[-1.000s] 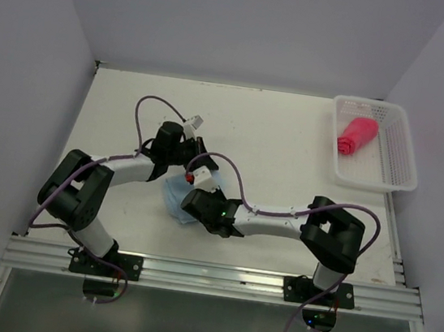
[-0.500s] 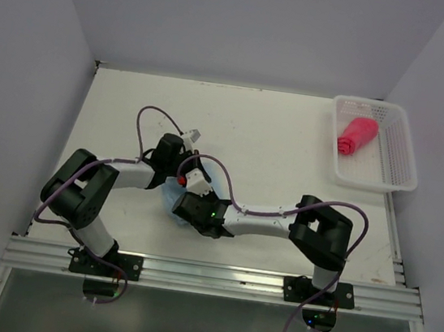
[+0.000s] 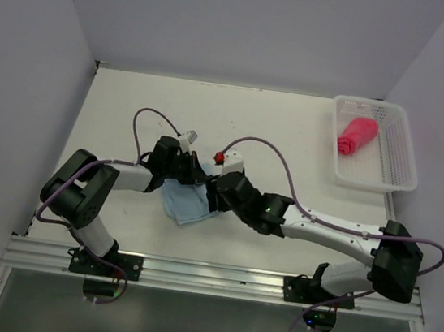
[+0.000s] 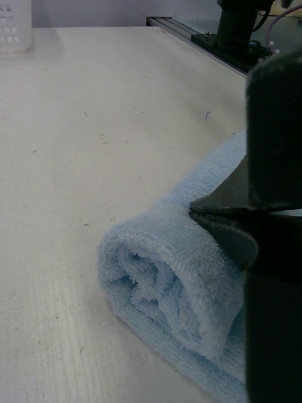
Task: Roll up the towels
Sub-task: Roll the towel
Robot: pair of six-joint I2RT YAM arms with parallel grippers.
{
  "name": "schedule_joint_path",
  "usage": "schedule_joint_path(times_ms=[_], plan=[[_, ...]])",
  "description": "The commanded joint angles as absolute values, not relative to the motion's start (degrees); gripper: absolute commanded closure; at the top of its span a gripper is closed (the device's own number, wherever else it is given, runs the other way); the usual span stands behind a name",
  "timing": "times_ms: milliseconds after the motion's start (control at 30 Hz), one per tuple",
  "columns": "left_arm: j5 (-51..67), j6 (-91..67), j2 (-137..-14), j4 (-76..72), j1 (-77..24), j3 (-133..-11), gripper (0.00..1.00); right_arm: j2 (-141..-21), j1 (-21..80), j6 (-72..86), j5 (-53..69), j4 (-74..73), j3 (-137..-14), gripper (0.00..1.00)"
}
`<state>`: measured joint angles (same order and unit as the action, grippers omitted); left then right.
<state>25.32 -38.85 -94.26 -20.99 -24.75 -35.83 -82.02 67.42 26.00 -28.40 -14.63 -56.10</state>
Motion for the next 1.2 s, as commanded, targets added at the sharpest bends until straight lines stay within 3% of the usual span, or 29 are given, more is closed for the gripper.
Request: schedule_joint_path(times_ms=[0, 200, 600, 633, 933, 1167], plan=[[22.41, -36.83, -95.10, -17.05, -23.99, -33.31, 0.97, -77.96, 58.55, 33.82, -12.51, -3.64, -48.88, 0.37], [22.94, -37.09, -95.18, -18.28, -23.99, -32.35, 0.97, -80.58, 49.75, 42.97, 4.98, 11.57, -40.26, 0.34], [23.20, -37.79, -94.49, -20.13, -23.99, -30.76, 0.98, -89.64, 47.99, 45.79, 8.96, 20.12, -36.74, 0.37], [23.03, -37.88, -94.40, -20.04, -23.99, -30.76, 0.98, -90.43, 47.99, 45.88, 9.05, 20.47, -36.56, 0.39], [21.80, -38.94, -93.69, -17.93, -23.56, -34.09, 0.98, -89.48, 47.99, 44.83, 9.32, 21.54, -34.37, 0.89], [21.53, -37.97, -96.84, -14.77, -21.27, -41.65, 0.98, -84.11, 50.45, 34.21, 2.55, 11.35, -35.51, 0.94]])
